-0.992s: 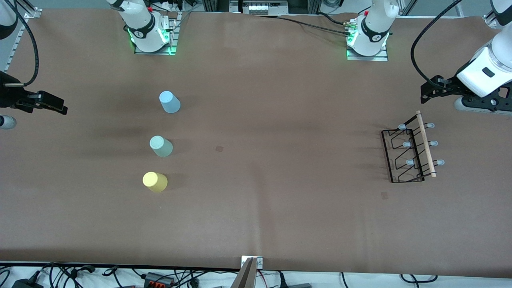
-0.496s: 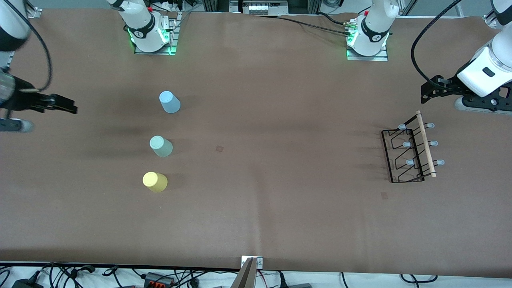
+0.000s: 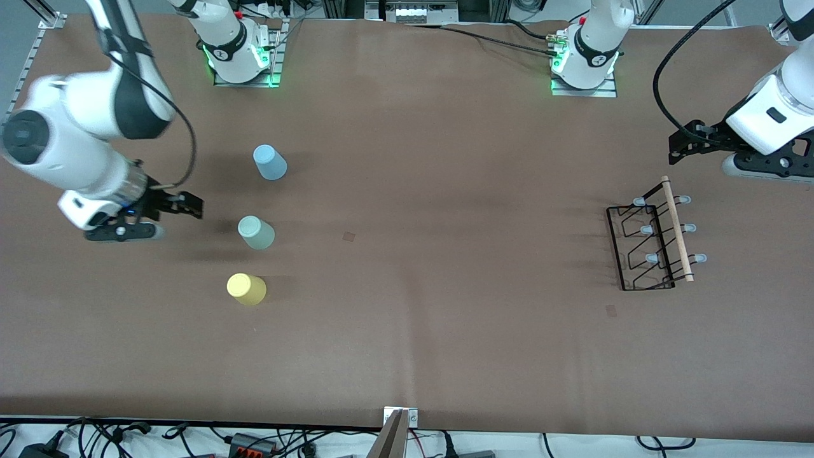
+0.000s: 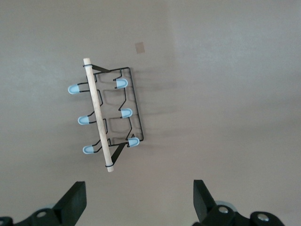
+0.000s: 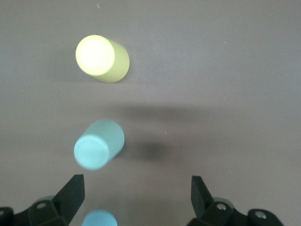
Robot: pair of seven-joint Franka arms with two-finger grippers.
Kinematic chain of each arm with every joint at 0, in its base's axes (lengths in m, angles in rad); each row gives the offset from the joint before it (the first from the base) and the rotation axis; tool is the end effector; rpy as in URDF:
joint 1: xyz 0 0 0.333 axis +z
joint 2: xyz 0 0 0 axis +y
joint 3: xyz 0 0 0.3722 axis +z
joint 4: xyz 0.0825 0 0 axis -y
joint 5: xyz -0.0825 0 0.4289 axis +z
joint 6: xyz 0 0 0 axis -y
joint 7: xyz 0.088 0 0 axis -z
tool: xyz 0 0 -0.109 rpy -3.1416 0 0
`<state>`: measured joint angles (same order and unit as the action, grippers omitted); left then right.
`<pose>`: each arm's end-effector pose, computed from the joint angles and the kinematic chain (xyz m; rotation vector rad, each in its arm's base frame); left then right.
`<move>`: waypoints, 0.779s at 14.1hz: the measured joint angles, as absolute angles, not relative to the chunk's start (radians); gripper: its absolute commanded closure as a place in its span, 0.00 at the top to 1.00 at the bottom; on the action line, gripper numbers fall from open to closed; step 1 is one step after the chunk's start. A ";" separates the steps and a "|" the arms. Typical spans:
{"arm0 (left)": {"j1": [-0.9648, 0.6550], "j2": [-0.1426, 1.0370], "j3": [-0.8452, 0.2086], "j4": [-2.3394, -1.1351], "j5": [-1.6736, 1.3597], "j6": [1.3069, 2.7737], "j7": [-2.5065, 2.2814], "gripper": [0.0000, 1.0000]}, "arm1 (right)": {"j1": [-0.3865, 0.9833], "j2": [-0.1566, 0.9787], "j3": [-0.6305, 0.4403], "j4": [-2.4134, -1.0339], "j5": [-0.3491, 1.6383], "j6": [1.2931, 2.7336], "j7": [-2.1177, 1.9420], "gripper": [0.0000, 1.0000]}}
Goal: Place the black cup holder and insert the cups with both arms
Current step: 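Reach the right gripper toward the teal cup while the left gripper reaches the rack, then grasp the teal cup with the right gripper while the left gripper grasps the rack handle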
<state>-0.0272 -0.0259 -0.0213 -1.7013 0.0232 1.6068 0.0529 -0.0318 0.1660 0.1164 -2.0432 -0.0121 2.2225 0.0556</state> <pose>0.5877 -0.0262 0.6297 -3.1121 0.1604 0.1070 0.6238 0.0504 0.3900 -3.1306 -0.0541 -0.0216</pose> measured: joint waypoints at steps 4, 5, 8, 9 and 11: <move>-0.027 -0.007 -0.021 -1.698 0.024 1.549 0.053 1.00 | -0.004 0.185 0.119 -2.191 -0.012 2.469 0.143 1.00; -0.027 0.005 -0.019 -1.697 0.024 1.540 0.053 1.00 | 0.004 0.198 0.120 -2.200 -0.012 2.500 0.153 1.00; -0.015 0.054 -0.006 -1.696 0.025 1.509 0.054 1.00 | 0.031 0.252 0.125 -2.206 -0.012 2.567 0.176 1.00; -0.011 0.070 -0.003 -1.695 0.026 1.509 0.055 1.00 | 0.039 0.271 0.126 -2.206 -0.012 2.586 0.182 1.00; 0.009 0.109 0.000 -1.695 0.050 1.522 0.054 1.00 | 0.050 0.299 0.127 -2.206 -0.012 2.619 0.185 1.00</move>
